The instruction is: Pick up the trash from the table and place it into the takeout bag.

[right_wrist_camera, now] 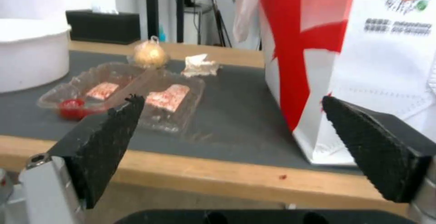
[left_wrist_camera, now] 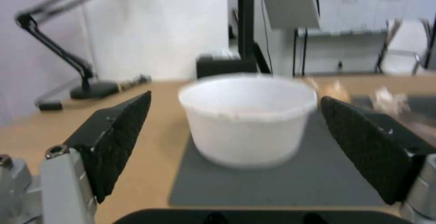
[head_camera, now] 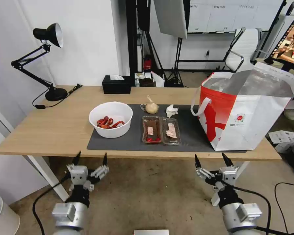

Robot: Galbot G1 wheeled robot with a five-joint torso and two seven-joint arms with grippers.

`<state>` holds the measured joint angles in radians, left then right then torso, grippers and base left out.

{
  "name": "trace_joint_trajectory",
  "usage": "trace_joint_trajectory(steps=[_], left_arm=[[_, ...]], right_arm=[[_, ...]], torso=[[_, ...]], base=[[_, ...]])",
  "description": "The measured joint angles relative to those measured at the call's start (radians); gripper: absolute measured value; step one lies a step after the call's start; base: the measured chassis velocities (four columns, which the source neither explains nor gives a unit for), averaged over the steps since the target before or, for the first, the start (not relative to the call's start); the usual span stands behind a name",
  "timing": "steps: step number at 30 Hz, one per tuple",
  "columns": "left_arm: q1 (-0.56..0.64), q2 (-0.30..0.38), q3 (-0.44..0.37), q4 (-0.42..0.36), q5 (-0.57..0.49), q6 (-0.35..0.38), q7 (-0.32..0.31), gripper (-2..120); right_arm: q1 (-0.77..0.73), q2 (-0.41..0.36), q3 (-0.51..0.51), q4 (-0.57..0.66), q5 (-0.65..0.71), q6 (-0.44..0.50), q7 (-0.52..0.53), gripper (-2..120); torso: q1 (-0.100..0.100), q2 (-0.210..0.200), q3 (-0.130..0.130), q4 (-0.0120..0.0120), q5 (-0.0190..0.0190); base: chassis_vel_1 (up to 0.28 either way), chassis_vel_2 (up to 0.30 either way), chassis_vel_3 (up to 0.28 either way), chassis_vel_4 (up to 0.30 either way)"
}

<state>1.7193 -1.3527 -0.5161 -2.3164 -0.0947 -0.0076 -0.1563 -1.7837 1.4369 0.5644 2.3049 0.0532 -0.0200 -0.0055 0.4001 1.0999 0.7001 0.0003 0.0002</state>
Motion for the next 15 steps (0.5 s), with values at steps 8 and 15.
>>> trace_joint_trajectory(steps=[8,15], left_arm=[[-0.063,0.110,0.025,-0.002,-0.071,-0.050,-0.095,100],[-0.057,0.106,0.028,0.002,-0.070,-0.051,-0.086,100]], right_arm=[[0.053,-0.134,0.050,0.012,0.179,-0.047,-0.025,100],[0.104,-0.241,0.094,0.023,0.350,-0.081,-0.054,100]], torso=[[0.000,0.000,0.000,-0.0004,-0.0002],[0.000,0.000,0.000,-0.0002,-0.0001]], base=[[0.000,0.000,0.000,0.000],[0.000,0.000,0.000,0.000]])
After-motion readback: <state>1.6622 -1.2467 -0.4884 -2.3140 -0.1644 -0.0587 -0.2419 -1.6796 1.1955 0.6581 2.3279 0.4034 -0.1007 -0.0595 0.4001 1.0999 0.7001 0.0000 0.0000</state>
